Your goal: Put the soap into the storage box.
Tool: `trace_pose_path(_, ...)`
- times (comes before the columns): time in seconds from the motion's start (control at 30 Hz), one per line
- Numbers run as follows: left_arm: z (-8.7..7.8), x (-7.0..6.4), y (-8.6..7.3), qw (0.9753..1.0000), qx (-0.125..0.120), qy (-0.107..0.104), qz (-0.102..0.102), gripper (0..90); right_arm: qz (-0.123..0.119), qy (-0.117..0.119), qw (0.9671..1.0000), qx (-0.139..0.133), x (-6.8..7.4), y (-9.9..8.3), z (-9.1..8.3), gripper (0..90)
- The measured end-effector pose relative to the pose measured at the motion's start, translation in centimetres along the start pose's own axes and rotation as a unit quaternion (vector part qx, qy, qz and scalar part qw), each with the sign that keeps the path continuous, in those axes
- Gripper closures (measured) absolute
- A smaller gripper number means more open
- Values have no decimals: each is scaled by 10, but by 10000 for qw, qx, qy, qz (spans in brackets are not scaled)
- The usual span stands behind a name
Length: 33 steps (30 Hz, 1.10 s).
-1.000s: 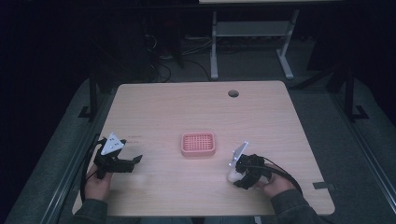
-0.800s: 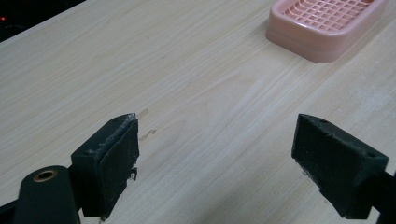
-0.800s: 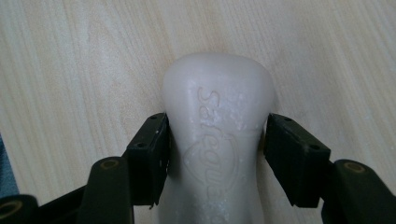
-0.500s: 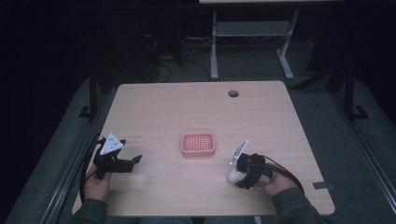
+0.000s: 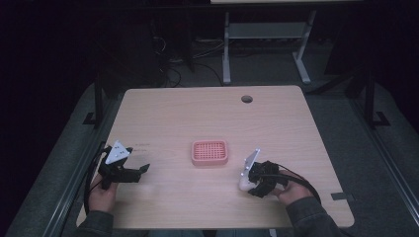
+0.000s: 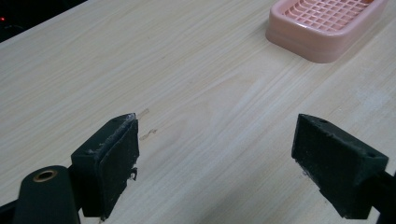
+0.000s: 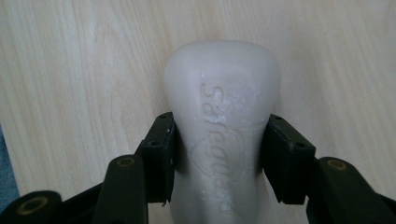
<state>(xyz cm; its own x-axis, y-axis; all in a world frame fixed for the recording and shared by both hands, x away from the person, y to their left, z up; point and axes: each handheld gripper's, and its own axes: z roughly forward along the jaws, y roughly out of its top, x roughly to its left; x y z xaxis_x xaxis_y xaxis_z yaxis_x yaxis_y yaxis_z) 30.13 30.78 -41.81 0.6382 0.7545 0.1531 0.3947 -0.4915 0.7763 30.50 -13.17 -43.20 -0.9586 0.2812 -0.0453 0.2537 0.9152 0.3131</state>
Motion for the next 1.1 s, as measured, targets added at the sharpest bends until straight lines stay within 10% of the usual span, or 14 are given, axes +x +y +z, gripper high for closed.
trace_pose_path(1.1, -3, 1, -1, 10000, -44, 30, -9, 145, -393, 50, 9985, -384, -24, 54, -12, 489)
